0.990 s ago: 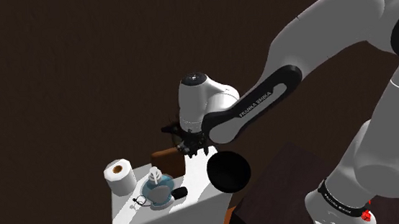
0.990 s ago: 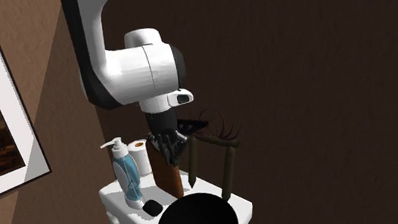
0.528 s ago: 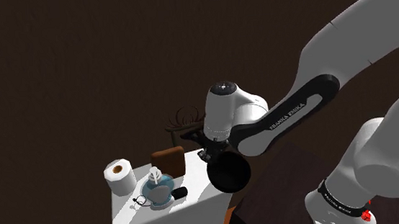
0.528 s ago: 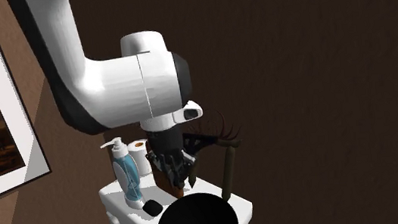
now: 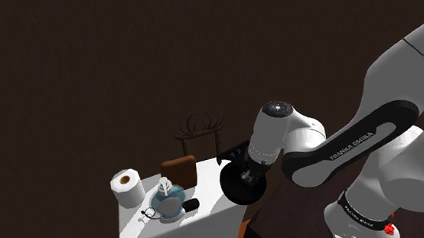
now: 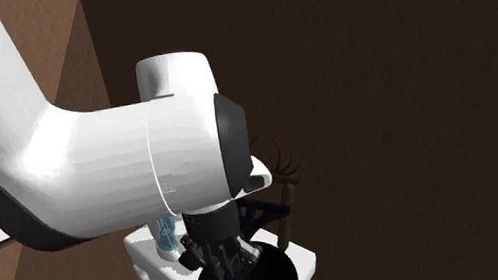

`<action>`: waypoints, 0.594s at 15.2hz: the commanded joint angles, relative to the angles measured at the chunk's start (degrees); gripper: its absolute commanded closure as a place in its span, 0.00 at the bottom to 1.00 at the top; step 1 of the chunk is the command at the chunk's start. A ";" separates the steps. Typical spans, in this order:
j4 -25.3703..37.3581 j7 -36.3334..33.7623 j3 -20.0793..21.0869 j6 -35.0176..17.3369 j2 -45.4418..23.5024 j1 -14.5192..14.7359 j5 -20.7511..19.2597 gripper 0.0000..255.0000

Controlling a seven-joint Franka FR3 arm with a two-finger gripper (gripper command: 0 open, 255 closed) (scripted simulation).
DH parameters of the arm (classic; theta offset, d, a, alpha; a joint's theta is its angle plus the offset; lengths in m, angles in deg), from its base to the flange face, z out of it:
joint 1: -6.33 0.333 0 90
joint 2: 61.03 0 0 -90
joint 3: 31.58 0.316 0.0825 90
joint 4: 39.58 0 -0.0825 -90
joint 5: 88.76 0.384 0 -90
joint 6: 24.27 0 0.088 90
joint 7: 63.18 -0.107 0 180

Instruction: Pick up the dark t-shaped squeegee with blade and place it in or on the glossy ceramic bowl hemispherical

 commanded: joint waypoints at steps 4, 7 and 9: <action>-1.85 -1.76 1.47 -6.10 -4.26 -1.62 -1.91 1.00; -1.87 -2.61 2.04 -7.58 -5.76 -2.50 -3.07 1.00; -1.87 -2.61 2.04 -7.58 -5.76 -2.49 -3.07 1.00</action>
